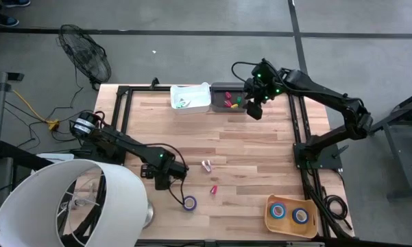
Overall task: Pick and place Stapler, Stapler remover, tape
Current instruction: Put the black staple remover into the white bin
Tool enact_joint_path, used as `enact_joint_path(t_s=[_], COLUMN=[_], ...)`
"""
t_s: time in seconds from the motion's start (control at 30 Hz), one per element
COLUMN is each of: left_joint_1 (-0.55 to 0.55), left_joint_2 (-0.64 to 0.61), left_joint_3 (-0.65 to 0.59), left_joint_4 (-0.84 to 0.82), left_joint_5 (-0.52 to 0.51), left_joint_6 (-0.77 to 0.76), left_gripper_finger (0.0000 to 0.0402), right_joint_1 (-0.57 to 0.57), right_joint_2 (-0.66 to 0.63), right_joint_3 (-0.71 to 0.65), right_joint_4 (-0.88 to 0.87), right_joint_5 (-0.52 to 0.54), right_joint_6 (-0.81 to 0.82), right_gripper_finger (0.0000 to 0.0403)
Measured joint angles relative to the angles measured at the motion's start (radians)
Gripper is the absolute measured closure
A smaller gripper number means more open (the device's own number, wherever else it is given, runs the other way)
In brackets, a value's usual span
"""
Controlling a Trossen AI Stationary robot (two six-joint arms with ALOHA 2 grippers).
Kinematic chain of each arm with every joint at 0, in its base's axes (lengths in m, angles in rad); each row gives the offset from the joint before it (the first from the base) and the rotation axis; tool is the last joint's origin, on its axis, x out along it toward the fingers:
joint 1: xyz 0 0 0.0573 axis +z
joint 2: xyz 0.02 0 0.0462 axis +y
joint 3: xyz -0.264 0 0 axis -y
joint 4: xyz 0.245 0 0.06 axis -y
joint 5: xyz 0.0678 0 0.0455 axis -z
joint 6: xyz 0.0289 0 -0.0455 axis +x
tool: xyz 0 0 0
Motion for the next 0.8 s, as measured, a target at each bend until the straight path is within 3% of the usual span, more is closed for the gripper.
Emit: enact_joint_path(t_s=[0.37,0.8], left_joint_1=[0.000,0.000], left_joint_2=[0.009,0.048], left_joint_3=[0.000,-0.013], left_joint_4=[0.037,0.063], left_joint_5=[0.073,0.044], left_joint_6=[0.009,-0.023], left_gripper_finger=[0.0040,0.0054], right_joint_1=[0.000,0.000], right_joint_2=[0.000,0.000], right_joint_3=[0.000,0.000], right_joint_4=[0.004,0.005], right_joint_5=[0.003,0.001], right_joint_6=[-0.007,-0.011], right_gripper_finger=[0.0194,0.0194])
